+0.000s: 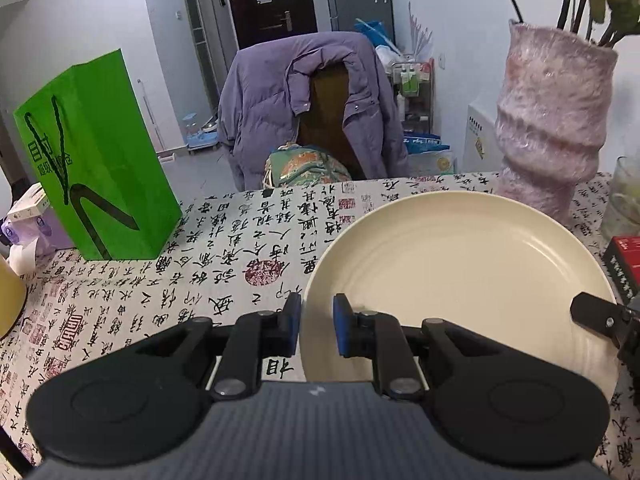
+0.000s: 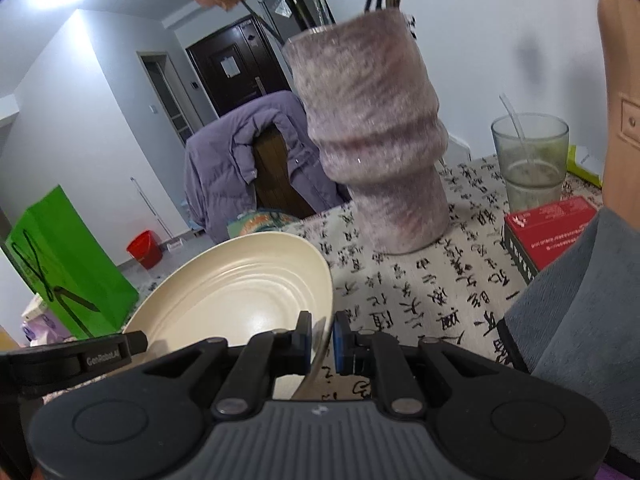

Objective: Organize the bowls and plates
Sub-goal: 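Lift the cream plate with both grippers, tilting it upright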

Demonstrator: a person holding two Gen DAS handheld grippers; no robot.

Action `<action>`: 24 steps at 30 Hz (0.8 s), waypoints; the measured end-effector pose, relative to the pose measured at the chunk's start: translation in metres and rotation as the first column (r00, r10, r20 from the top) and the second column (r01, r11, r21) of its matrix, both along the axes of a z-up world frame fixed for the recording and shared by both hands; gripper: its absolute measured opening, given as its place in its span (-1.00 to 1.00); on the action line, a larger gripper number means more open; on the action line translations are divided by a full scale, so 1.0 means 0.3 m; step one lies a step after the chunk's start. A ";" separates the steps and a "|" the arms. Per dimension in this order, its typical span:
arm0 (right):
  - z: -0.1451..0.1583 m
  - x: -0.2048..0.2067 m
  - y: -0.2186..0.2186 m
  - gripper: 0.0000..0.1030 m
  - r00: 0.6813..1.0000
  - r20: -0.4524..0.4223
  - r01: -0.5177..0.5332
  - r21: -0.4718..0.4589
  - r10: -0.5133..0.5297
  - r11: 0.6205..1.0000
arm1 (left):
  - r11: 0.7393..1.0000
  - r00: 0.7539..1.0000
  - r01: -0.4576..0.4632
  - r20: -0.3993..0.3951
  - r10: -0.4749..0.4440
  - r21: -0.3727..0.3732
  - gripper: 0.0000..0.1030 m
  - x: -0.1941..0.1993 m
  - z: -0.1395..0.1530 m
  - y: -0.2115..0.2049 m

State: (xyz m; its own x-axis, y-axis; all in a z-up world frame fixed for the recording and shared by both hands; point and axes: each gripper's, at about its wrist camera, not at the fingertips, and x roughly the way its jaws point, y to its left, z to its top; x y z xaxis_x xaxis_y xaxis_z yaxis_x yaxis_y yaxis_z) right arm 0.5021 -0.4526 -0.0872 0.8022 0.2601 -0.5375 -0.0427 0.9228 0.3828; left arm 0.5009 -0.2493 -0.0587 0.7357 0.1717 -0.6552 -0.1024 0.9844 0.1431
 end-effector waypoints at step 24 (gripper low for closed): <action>0.154 -0.167 0.080 -0.79 0.990 0.142 -0.013 -0.055 0.021 0.998 | 0.995 0.993 0.082 0.091 -0.076 -0.062 -0.67 -0.175 0.161 0.109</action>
State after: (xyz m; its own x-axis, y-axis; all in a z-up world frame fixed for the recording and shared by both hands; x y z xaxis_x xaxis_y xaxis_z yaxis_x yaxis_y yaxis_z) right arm 0.4521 -0.4285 -0.0410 0.8672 0.2479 -0.4319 -0.1089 0.9407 0.3212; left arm 0.4482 -0.2166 -0.0103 0.8008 0.0691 -0.5950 -0.0330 0.9969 0.0714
